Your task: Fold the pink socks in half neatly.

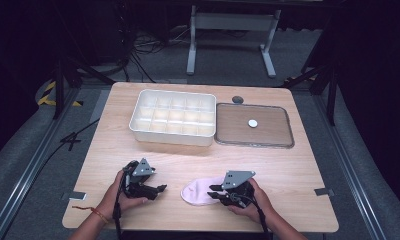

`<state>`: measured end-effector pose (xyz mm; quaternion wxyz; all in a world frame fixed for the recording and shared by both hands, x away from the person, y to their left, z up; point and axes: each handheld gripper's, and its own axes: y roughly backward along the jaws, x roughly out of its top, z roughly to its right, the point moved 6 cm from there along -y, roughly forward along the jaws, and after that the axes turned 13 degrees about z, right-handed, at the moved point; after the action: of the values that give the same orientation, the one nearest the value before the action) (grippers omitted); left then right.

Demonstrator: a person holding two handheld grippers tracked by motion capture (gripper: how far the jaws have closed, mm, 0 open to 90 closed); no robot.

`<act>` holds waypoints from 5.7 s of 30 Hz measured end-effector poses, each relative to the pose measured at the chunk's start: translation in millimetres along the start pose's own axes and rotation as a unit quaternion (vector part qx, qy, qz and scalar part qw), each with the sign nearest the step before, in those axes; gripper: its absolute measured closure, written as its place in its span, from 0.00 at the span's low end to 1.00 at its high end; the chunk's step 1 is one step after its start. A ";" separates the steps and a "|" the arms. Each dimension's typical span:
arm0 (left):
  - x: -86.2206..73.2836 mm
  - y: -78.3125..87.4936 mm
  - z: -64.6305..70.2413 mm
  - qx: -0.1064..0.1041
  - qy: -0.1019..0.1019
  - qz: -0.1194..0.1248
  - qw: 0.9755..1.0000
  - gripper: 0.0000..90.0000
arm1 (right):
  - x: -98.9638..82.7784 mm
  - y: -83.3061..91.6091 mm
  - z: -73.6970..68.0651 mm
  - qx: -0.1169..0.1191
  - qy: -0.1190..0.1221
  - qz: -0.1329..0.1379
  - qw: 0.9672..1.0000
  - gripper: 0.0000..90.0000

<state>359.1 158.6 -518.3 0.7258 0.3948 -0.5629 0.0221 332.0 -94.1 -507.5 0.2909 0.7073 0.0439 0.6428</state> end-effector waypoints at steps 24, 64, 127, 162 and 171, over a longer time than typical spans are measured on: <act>28.2 -52.8 45.0 -0.047 -0.017 -0.007 0.999 0.34 | -9.1 -6.8 -3.0 0.007 -0.006 -0.006 1.000 0.87; 37.7 -38.7 45.7 -0.110 0.004 0.029 0.994 0.93 | -1.9 -21.6 -5.0 -0.018 0.002 -0.004 1.000 0.95; 59.6 -26.3 48.9 -0.106 -0.049 0.026 0.993 0.94 | 5.4 -30.6 14.7 -0.026 0.005 -0.013 1.000 1.00; 63.1 -16.8 38.3 -0.077 -0.033 0.038 0.996 0.94 | 16.2 3.2 33.9 -0.057 0.015 -0.007 0.998 1.00; 64.7 -19.4 39.1 -0.077 -0.039 0.031 0.996 0.94 | -9.0 28.7 43.0 -0.063 -0.003 -0.027 0.998 1.00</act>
<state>360.8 95.3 -472.7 0.7303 0.3209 -0.6029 -0.0146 361.8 -137.1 -502.2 0.3526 0.6878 0.0217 0.6341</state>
